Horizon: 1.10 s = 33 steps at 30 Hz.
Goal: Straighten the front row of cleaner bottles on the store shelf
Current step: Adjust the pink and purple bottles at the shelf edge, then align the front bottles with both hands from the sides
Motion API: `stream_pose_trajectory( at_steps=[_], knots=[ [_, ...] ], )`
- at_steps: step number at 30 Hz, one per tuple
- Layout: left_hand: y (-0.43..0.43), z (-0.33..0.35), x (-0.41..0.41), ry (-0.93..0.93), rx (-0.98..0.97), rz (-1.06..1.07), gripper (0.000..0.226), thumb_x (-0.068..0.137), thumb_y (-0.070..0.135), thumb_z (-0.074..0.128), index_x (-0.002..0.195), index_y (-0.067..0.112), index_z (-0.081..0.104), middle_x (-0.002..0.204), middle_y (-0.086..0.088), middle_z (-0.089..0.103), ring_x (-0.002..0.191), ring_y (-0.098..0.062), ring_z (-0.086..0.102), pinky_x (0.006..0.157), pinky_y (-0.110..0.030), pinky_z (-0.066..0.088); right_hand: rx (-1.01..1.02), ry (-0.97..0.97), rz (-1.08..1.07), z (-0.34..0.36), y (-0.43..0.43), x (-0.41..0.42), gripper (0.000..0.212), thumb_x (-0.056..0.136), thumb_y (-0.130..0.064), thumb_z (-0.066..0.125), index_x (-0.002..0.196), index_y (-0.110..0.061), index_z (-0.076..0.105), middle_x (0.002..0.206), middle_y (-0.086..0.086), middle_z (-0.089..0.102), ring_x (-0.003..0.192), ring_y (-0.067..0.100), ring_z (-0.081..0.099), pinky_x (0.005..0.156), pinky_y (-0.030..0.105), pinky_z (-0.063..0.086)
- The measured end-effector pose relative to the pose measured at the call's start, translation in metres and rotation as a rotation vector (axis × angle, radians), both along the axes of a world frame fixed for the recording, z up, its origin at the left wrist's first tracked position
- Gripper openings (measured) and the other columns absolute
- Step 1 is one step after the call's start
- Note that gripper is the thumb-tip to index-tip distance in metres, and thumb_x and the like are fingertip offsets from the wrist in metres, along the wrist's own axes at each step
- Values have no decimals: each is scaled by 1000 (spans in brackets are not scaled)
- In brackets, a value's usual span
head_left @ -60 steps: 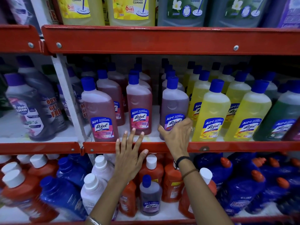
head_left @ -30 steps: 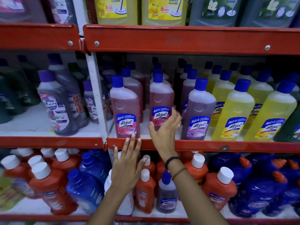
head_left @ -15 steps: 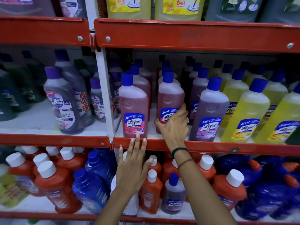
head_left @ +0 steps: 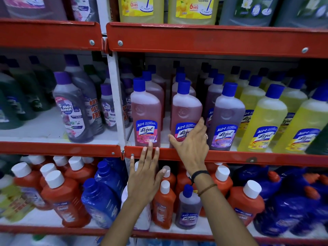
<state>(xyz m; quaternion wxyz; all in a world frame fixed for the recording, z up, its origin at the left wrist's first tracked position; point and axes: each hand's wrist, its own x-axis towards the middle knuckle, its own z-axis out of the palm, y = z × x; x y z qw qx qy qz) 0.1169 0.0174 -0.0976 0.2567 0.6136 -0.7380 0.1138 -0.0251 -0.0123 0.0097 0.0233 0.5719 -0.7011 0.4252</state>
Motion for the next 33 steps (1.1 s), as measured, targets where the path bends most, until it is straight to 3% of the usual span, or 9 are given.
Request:
stream_pose_trajectory(
  at_steps=[4, 7, 10, 13, 15, 19, 23, 27, 33],
  knots=[
    [1, 2, -2, -6, -8, 13, 68, 94, 55, 30, 150, 25, 6, 159, -1, 9, 145, -10, -14, 113, -47, -3, -20, -20, 22, -2, 3, -2, 108, 67, -59, 69, 142, -5, 13, 138, 20, 40, 121, 37, 47, 86, 46, 49],
    [8, 6, -9, 102, -48, -40, 66, 93, 53, 34, 149, 23, 14, 159, -1, 7, 146, -18, -13, 115, -42, -11, -98, -328, 245, -10, 7, -13, 93, 77, -61, 56, 142, -7, 19, 143, 16, 39, 125, 28, 45, 96, 33, 41],
    [14, 18, -27, 364, -35, -320, 69, 92, 49, 42, 149, 23, 13, 161, 1, -2, 147, -19, -8, 119, -34, -2, -68, -707, 451, -20, 12, -31, 73, 84, -60, 40, 142, -17, 26, 142, 4, 44, 124, 15, 47, 95, 17, 39],
    [15, 45, -49, 678, 81, -518, 79, 90, 43, 51, 148, 26, 1, 160, 6, -6, 145, -3, -7, 116, -16, 4, -52, -930, 551, -25, 8, -41, 52, 91, -58, 32, 136, -31, 35, 142, -3, 44, 127, 9, 44, 105, 25, 38],
    [7, 61, -60, 837, 175, -497, 83, 90, 45, 53, 147, 30, -5, 157, 13, -10, 142, 4, -10, 115, -15, 2, -40, -1055, 627, -23, 7, -44, 46, 98, -42, 26, 137, -21, 37, 139, 0, 45, 123, 8, 46, 102, 22, 38],
    [-2, 83, -65, 1053, 382, -472, 86, 85, 64, 45, 149, 32, -3, 158, 15, -4, 144, -2, 0, 120, -39, 10, -6, -1086, 710, -23, 9, -52, 51, 99, -37, 23, 139, -8, 37, 133, 3, 46, 122, 10, 45, 106, 26, 32],
    [0, 93, -63, 1163, 444, -492, 73, 86, 60, 28, 148, 32, 1, 160, 7, 3, 144, -8, 8, 118, -34, 13, -9, -1092, 706, -27, 7, -54, 52, 99, -37, 24, 137, -6, 39, 136, 7, 47, 121, 11, 45, 105, 27, 33],
    [-3, 91, -60, 1192, 446, -519, 82, 78, 73, 22, 147, 36, 0, 161, 6, 3, 145, -10, 9, 119, -44, 16, -37, -1090, 714, -30, 8, -54, 50, 99, -34, 25, 136, -4, 41, 139, 10, 48, 121, 12, 46, 106, 27, 35],
    [-4, 90, -65, 1234, 414, -513, 77, 80, 65, 21, 148, 32, 5, 160, 3, 11, 143, -10, 16, 117, -37, 21, -80, -1050, 714, -27, 12, -55, 50, 98, -38, 27, 130, -6, 48, 131, 7, 55, 104, 0, 57, 89, 14, 47]
  ],
)
